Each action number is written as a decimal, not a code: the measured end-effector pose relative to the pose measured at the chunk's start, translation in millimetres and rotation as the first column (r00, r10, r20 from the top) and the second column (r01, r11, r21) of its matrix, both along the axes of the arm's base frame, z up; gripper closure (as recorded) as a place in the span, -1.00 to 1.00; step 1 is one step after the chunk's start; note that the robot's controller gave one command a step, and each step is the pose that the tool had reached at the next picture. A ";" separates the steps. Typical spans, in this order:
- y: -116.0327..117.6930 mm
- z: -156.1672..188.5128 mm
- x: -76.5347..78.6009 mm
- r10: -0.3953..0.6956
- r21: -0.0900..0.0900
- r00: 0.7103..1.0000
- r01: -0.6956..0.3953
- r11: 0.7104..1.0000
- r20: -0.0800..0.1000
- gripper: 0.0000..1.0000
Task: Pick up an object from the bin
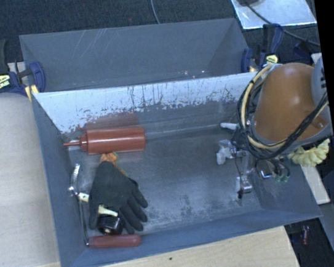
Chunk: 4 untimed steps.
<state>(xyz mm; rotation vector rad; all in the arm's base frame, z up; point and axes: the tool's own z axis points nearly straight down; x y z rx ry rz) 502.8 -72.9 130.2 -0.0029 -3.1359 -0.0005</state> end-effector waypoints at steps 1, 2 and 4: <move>0.2 4.4 2.0 0.002 -0.001 1.000 -0.002 1.000 0.009 -1.00; -26.5 21.5 -12.8 0.100 -0.001 0.995 -0.100 0.995 0.009 -1.00; 47.4 28.6 -0.8 0.081 -0.005 0.997 -0.081 0.997 0.018 -1.00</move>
Offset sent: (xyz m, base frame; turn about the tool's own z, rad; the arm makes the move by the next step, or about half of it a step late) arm -0.0208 -0.0396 0.0297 -0.1383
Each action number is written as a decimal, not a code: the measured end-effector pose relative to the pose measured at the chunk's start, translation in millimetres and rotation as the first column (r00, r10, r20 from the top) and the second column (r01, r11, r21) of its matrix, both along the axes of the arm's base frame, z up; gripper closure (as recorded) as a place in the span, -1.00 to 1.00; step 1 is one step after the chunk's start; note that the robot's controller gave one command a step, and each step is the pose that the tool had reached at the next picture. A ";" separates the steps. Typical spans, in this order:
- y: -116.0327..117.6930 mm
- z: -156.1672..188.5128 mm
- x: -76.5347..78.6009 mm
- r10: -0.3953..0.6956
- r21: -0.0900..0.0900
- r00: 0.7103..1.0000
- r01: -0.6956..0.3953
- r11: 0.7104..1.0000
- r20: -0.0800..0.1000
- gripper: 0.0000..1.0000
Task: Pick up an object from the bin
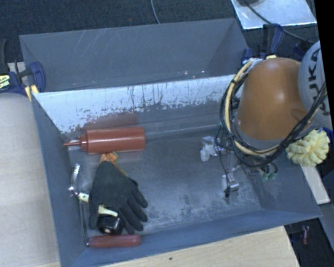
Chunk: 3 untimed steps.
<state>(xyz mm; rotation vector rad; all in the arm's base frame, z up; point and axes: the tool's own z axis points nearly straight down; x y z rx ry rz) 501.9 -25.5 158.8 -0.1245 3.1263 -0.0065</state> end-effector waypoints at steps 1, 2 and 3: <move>75.0 -8.5 7.6 -0.111 0.003 0.994 0.111 0.994 0.001 -1.00; 96.8 2.3 -9.5 0.128 -0.004 0.992 -0.128 0.992 -0.002 -1.00; 129.8 -32.8 -12.3 -0.024 0.000 1.000 0.024 1.000 0.001 -1.00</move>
Offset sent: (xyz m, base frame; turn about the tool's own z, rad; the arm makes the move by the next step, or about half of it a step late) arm -0.0166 0.1063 0.0066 -0.1625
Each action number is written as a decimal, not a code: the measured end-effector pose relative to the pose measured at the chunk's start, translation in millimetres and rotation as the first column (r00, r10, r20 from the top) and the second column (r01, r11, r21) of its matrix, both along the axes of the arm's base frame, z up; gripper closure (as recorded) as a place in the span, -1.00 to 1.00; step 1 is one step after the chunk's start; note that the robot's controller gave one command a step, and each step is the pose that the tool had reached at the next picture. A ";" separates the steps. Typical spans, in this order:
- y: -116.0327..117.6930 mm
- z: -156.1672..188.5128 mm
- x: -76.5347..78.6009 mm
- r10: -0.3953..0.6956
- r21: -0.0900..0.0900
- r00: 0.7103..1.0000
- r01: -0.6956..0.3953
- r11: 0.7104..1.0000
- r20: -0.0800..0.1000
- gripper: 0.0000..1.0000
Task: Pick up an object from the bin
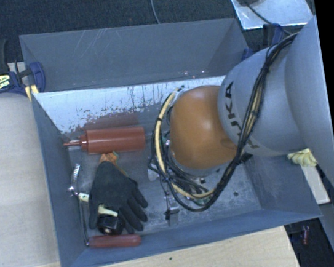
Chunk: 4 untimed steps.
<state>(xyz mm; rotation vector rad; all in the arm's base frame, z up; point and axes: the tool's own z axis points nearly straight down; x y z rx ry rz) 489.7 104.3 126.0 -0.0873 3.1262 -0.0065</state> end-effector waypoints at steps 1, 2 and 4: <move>18.7 -21.5 0.7 -0.135 0.000 0.991 0.135 0.991 -0.002 -1.00; 40.5 -36.5 20.9 0.172 -0.002 0.985 -0.172 0.985 0.000 -1.00; 95.6 -51.2 15.0 0.313 -0.007 0.950 -0.313 0.950 0.009 1.00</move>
Offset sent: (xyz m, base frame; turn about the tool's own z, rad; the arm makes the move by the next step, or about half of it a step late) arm 0.0450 0.0679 -0.0560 0.0191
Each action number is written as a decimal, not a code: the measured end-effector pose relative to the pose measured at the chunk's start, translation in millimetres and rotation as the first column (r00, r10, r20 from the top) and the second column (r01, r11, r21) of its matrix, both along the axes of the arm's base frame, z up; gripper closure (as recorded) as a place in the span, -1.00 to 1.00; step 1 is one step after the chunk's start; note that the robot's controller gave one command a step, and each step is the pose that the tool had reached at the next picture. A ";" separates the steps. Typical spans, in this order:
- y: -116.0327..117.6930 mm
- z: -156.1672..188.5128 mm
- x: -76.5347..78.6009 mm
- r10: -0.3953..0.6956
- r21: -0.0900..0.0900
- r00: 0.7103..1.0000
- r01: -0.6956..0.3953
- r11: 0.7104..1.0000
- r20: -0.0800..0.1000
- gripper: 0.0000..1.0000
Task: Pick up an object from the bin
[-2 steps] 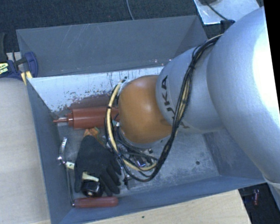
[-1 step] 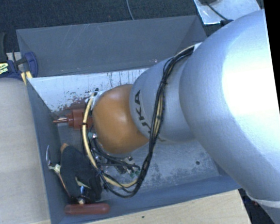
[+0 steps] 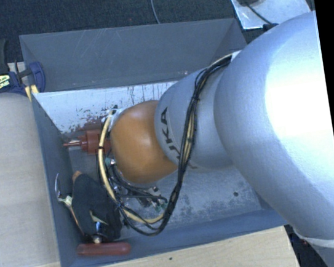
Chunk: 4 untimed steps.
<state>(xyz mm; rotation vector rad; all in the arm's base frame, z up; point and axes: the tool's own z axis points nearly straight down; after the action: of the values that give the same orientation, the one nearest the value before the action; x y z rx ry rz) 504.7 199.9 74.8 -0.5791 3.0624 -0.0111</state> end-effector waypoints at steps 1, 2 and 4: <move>12.1 88.5 -1.0 0.009 -0.004 1.000 -0.009 1.000 -0.007 1.00; 29.5 26.4 -6.8 0.182 -0.004 0.983 -0.182 0.983 0.010 1.00; 42.1 4.5 -6.4 0.542 -0.025 0.840 -0.542 0.840 0.015 1.00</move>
Offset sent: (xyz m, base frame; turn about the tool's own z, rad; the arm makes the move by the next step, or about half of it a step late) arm -0.0175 0.0378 -0.0048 -0.2281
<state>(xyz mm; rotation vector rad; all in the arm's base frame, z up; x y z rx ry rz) 498.3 242.0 79.3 -1.4130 2.7570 -0.0352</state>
